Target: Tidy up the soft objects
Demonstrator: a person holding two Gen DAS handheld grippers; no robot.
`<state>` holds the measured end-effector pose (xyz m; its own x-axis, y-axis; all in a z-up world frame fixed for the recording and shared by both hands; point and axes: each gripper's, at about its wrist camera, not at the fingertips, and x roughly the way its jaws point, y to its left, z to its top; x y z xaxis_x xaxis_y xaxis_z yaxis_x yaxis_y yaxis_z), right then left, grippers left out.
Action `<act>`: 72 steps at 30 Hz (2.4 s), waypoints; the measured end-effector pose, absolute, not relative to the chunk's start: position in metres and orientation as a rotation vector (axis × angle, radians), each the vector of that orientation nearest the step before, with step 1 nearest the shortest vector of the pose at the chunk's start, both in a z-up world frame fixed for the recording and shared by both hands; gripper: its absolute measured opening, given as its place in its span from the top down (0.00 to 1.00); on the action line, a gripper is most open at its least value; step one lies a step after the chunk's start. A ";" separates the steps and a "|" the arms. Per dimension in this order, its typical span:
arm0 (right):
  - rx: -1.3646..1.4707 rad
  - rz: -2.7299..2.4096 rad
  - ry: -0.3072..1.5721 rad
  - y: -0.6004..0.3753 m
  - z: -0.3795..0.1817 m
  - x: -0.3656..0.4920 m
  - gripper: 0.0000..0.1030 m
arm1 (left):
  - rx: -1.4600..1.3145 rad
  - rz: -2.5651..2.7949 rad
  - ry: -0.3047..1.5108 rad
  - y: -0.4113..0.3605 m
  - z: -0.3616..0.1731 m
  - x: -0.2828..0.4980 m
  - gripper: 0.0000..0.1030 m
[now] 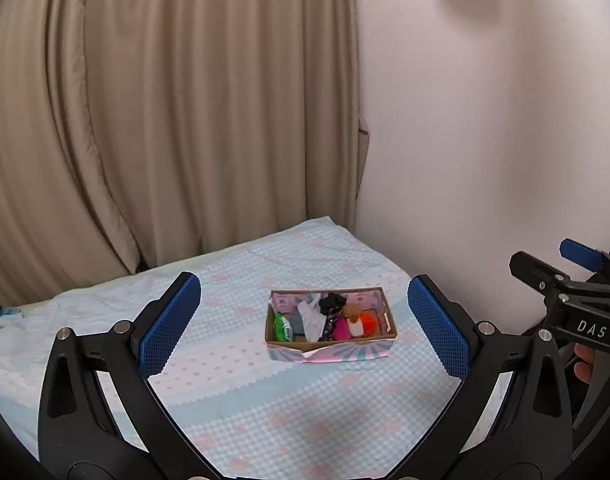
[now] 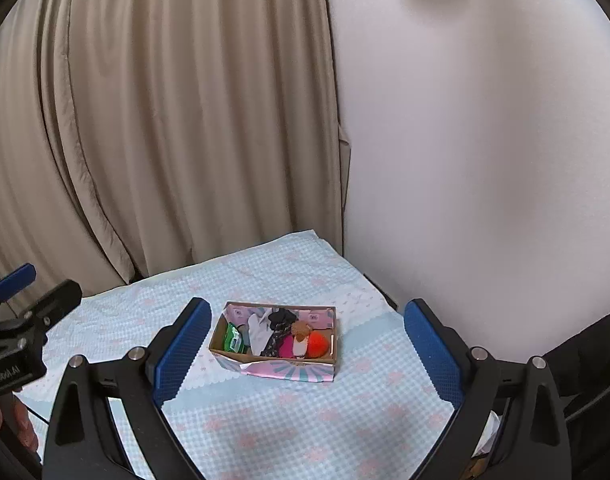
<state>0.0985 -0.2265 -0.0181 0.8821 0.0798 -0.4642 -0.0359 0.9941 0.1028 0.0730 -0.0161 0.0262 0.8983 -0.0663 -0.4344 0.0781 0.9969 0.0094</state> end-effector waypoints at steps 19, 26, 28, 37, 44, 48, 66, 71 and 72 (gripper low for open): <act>0.086 0.057 0.467 -0.224 -0.012 0.091 0.07 | 0.013 -0.062 0.425 -0.016 0.025 0.070 0.00; 0.081 0.056 0.462 -0.225 -0.011 0.092 0.07 | 0.008 -0.060 0.421 -0.015 0.025 0.069 0.00; 0.082 0.054 0.461 -0.225 -0.011 0.094 0.07 | 0.009 -0.060 0.420 -0.015 0.025 0.069 0.00; 0.079 0.048 0.455 -0.227 -0.008 0.098 0.07 | 0.009 -0.063 0.420 -0.015 0.024 0.071 0.00; 0.078 0.045 0.453 -0.227 -0.008 0.100 0.07 | 0.011 -0.062 0.420 -0.015 0.024 0.072 0.00; 0.079 0.044 0.451 -0.228 -0.007 0.102 0.07 | 0.010 -0.062 0.421 -0.014 0.024 0.072 0.00; 0.077 0.047 0.451 -0.229 -0.006 0.105 0.07 | -0.007 -0.048 0.402 -0.013 0.026 0.073 0.00; 0.078 0.046 0.450 -0.230 -0.006 0.106 0.07 | -0.002 -0.043 0.392 -0.015 0.025 0.073 0.00; 0.078 0.045 0.450 -0.230 -0.006 0.106 0.07 | -0.002 -0.041 0.392 -0.016 0.025 0.074 0.00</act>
